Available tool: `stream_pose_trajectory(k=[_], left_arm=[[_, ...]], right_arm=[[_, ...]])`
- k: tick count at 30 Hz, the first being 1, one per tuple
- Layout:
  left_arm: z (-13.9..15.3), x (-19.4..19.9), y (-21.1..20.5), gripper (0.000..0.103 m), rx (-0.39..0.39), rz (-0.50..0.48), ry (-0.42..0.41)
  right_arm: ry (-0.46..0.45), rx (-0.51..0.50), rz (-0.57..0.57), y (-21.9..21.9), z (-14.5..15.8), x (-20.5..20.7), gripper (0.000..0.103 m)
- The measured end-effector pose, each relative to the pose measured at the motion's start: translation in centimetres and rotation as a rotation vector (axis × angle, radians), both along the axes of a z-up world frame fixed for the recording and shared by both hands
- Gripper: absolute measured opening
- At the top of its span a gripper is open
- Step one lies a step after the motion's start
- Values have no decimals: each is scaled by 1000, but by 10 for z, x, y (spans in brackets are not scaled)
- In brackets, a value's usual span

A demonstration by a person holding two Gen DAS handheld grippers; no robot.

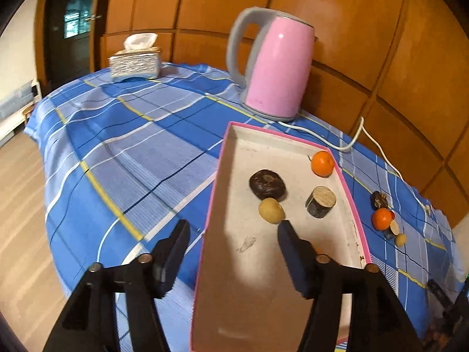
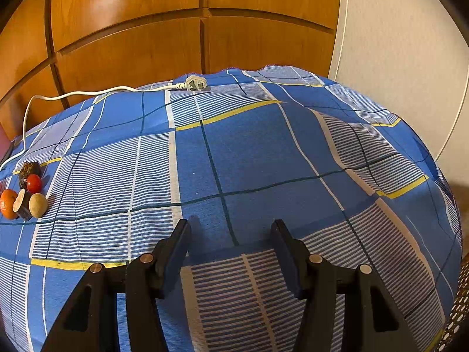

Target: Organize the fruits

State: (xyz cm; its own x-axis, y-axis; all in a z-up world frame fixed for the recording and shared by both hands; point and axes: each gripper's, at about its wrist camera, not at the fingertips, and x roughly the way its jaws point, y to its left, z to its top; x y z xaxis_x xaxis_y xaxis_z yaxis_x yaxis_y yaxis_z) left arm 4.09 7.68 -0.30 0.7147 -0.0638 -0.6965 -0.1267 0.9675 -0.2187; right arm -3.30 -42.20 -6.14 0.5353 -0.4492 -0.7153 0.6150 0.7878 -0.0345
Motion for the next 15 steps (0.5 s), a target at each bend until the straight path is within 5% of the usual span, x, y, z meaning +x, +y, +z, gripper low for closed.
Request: stream_pose_trajectory(k=[15], left_arm=[[-26, -30, 4, 81, 5, 47, 62]], right_arm=[[1, 0, -1, 1, 0, 1, 58]])
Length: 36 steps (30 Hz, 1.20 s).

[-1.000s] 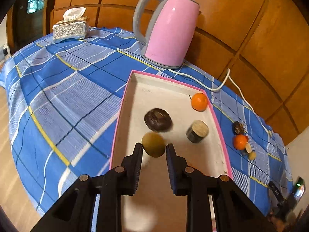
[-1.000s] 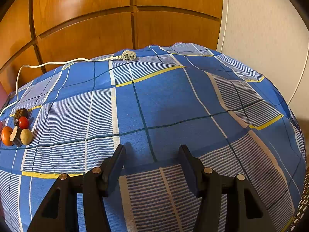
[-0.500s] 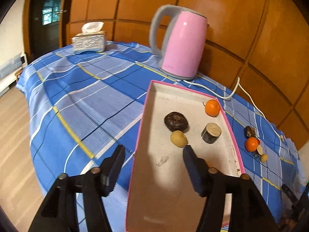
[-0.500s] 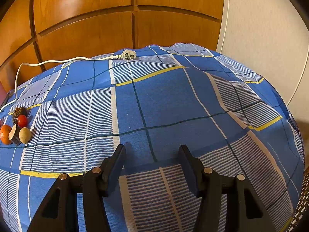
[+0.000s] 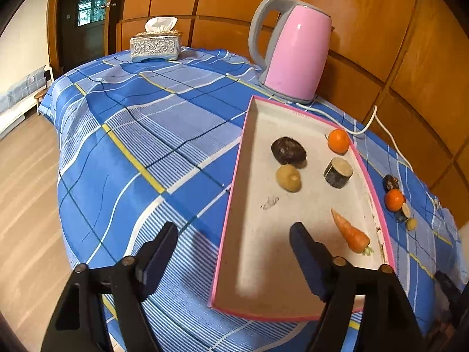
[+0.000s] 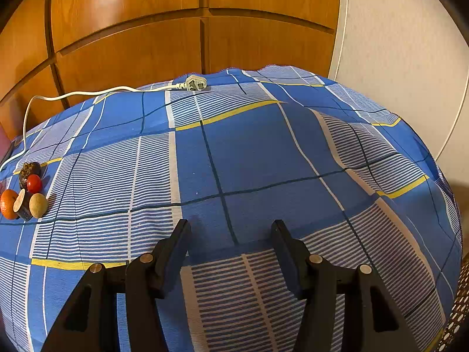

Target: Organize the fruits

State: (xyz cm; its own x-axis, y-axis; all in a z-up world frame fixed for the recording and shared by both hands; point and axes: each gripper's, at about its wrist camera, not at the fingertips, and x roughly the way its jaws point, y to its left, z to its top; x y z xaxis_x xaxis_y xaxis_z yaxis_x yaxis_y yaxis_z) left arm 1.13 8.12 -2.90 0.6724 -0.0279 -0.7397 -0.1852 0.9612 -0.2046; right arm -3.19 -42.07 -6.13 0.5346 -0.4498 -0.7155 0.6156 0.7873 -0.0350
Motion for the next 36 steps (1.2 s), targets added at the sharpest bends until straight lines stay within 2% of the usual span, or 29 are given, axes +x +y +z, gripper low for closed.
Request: stream_pose_trajectory(k=[18, 36], left_arm=[[-20, 1, -6, 85, -28, -16, 48], [-23, 1, -2, 86, -35, -6, 50]], right_arm=[[3, -1, -1, 0, 0, 0, 58], [31, 27, 12, -3, 4, 1, 58]])
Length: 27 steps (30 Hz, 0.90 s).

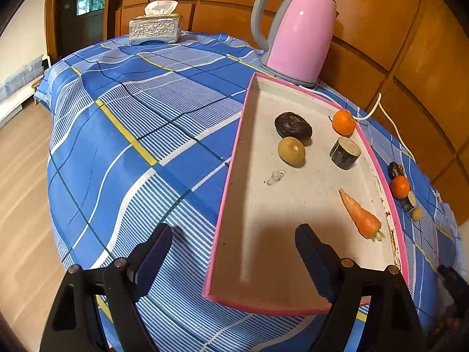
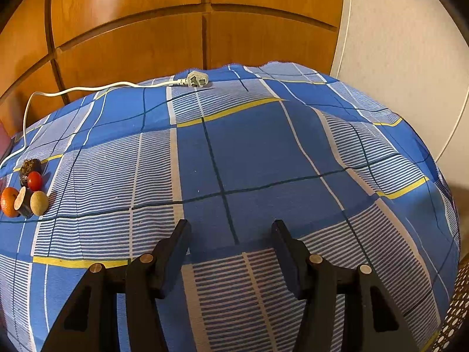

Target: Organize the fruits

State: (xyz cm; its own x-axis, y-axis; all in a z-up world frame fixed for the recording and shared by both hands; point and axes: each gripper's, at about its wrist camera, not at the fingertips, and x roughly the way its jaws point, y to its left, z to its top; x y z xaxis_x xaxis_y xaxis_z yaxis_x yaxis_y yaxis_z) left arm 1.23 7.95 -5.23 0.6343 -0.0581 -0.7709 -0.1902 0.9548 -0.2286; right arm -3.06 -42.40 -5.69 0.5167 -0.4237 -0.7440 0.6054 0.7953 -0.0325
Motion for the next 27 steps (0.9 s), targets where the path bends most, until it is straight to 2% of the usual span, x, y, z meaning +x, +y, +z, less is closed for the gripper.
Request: stream_pose_trajectory(k=[4, 9, 11, 13, 14, 18, 23, 27], left_arm=[[0, 0, 1, 86, -4, 4, 1], [-2, 1, 4, 86, -10, 9, 10], [-4, 2, 4, 86, -11, 11, 15], [-4, 3, 5, 86, -14, 13, 17], [-5, 3, 5, 86, -15, 14, 18], [-6, 4, 6, 86, -16, 15, 23], [-8, 4, 6, 86, -17, 18, 32], [-8, 5, 6, 87, -13, 16, 31]], right_arm=[[4, 60, 74, 5, 5, 9, 57], [0, 112, 263, 36, 12, 31, 55], [5, 108, 316, 49, 14, 38, 49], [17, 117, 367, 61, 15, 50, 37], [18, 134, 394, 66, 16, 57, 36], [-2, 173, 442, 81, 24, 80, 31], [-33, 246, 492, 98, 36, 115, 31], [-11, 289, 521, 111, 34, 145, 31]])
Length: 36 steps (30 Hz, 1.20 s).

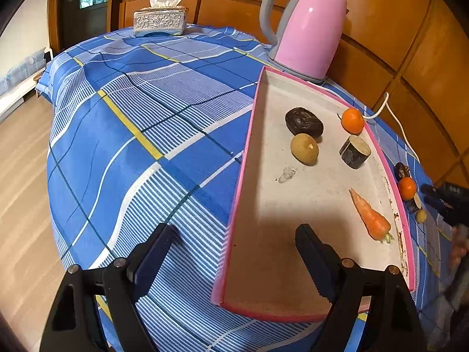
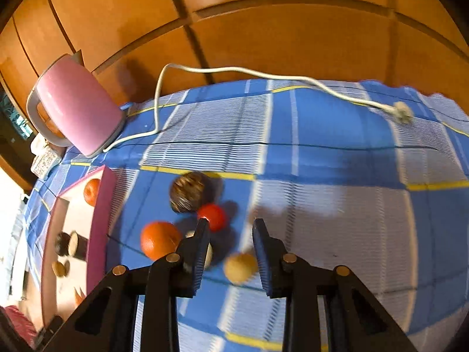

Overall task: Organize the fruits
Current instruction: 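Reach the right gripper to the red tomato and close on it, then carry the red tomato into the tray and open the right gripper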

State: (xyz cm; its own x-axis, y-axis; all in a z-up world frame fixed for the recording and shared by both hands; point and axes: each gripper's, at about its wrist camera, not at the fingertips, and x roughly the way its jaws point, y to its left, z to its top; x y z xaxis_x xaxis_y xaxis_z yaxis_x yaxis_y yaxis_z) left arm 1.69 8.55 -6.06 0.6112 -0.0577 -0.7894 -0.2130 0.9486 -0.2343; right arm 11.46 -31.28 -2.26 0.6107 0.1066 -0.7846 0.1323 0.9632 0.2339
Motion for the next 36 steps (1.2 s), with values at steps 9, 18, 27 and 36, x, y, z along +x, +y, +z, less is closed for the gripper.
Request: stream_pose_trajectory(k=[9, 18, 27, 36], left_arm=[[-3, -1, 7, 88, -9, 38, 2], [-5, -2, 10, 89, -29, 61, 6], [-4, -6, 4, 89, -27, 40, 6], [-2, -9, -3, 89, -19, 14, 0]], right_arm=[[100, 30, 40, 13, -28, 39, 29], [9, 54, -39, 2, -13, 22, 25], [-82, 74, 170, 45, 20, -12, 25], [-44, 53, 456, 138, 13, -37, 25]])
